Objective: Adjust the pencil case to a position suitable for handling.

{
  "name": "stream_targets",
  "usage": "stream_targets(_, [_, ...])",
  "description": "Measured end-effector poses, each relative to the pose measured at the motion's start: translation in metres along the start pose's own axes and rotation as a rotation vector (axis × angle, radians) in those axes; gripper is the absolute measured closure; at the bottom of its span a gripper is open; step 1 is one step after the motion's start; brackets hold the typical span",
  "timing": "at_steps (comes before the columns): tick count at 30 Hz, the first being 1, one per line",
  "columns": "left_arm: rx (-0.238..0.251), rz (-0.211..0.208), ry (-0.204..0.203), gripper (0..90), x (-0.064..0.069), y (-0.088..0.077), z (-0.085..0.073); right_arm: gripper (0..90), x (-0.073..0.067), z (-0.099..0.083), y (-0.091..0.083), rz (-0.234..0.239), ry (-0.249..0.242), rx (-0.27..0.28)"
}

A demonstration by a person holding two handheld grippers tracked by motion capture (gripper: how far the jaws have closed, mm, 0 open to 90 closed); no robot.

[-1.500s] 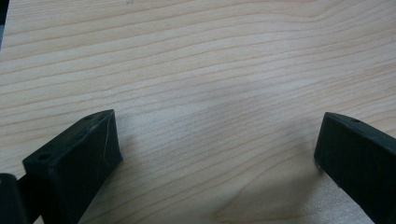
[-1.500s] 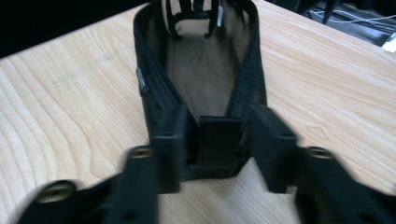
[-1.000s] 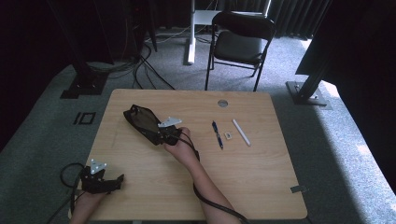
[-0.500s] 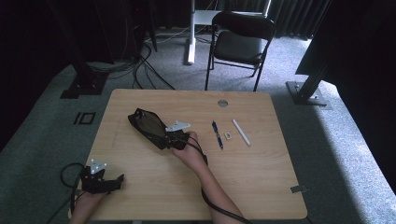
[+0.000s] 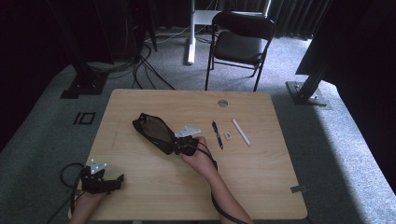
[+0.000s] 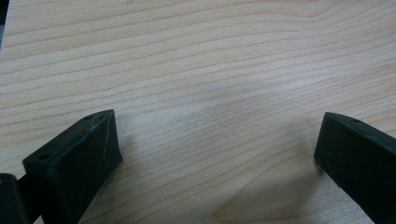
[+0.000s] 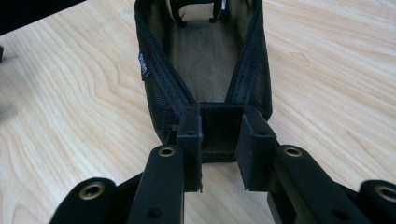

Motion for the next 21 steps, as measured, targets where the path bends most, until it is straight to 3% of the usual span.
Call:
stream_targets(13, [0.000, 0.000, 0.000, 0.5, 0.000, 0.000, 0.000, 73.1, 0.024, -0.021, -0.026, 0.007, 0.023, 0.000])
stream_targets(21, [0.000, 0.000, 0.000, 0.5, 0.000, 0.000, 0.000, 73.1, 0.028, -0.034, -0.040, 0.021, 0.019, -0.005])
Point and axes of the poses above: each handheld gripper's, and its own axes: y roughly forward along the jaws, z roughly out of its top, x roughly to its right, the point moved 1 cm from there along y, roughly forward along the jaws, and after that the axes turned 14 degrees about -z, right-handed, at the moved point
